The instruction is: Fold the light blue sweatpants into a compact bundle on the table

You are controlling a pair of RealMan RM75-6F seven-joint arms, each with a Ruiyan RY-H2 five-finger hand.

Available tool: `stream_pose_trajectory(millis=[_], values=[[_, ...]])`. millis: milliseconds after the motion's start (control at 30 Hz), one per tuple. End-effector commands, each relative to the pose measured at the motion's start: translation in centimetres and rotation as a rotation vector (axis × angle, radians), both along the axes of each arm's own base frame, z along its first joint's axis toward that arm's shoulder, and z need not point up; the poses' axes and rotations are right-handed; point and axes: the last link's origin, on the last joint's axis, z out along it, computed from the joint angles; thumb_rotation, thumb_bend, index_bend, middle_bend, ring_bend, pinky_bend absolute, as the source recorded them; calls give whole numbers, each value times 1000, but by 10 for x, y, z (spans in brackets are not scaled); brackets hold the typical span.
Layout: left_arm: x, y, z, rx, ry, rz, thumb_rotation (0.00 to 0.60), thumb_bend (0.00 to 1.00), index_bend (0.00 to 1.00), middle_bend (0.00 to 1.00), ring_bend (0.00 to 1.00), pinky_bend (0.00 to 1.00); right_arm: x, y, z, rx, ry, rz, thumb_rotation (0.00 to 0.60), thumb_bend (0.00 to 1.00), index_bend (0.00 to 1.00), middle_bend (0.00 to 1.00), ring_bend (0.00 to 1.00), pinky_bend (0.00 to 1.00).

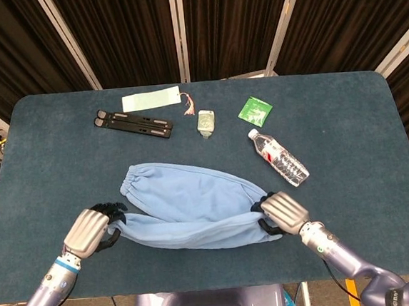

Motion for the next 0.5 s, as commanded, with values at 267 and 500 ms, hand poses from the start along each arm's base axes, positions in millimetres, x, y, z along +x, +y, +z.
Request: stream_pose_trajectory(millis=[267,500], values=[[21,51,-6,41,91,31,600,557,580,241,260,338,13,-36,-17,-27,-44,-157,600,541,694,379,361,320],[26,80,-16,55,131,72,600,557,579,239,250,336,12,-56,-27,-51,-52,-231,600,543,698,349,319,273]])
